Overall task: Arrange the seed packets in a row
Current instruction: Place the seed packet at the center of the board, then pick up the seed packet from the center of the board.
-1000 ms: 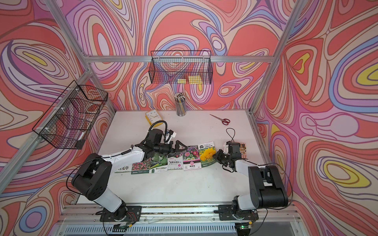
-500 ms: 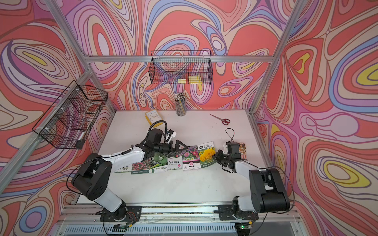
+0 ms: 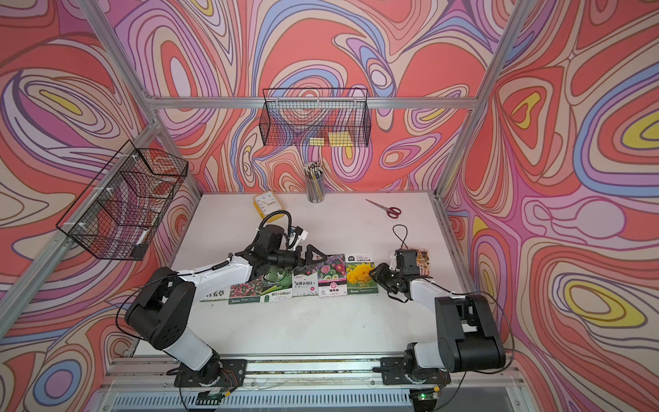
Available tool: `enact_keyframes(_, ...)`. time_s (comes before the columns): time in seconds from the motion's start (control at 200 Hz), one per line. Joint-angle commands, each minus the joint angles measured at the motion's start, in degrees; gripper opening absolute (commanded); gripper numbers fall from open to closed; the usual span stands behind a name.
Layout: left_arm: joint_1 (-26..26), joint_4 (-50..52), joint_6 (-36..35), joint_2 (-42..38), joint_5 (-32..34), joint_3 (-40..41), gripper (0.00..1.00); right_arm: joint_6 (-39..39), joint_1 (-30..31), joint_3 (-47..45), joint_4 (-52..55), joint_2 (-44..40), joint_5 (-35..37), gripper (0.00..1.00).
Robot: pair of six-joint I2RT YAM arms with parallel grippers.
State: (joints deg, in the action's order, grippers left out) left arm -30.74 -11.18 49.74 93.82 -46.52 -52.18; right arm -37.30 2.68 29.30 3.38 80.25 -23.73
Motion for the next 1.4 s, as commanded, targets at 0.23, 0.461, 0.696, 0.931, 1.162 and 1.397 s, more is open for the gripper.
enact_keyframes(0.23,0.0,0.7,-1.5,1.0,-0.3,-1.3,0.99,0.8,0.2,5.2,11.3,-4.7,11.6,0.98)
enact_keyframes(0.461,-7.8,14.2,-9.9,8.4,5.6,-19.6,0.99,-1.2,-2.2,13.9,21.0,-4.5,28.5,0.98)
enact_keyframes(0.696,-15.0,14.5,-5.9,28.3,9.0,-42.6,0.99,-2.2,-10.3,21.9,22.5,4.0,29.2,0.98)
enact_keyframes(0.931,-19.2,13.9,-0.7,46.4,12.8,-62.9,0.99,-0.2,-21.5,22.9,19.0,7.9,23.7,0.98)
enact_keyframes(1.162,-19.5,16.6,3.1,58.5,12.9,-77.4,0.99,0.3,-24.8,25.1,16.1,14.1,20.2,0.97)
enact_keyframes(1.397,-19.5,18.4,6.4,64.4,11.5,-84.1,0.99,-1.6,-24.8,24.3,10.9,20.8,8.6,0.93)
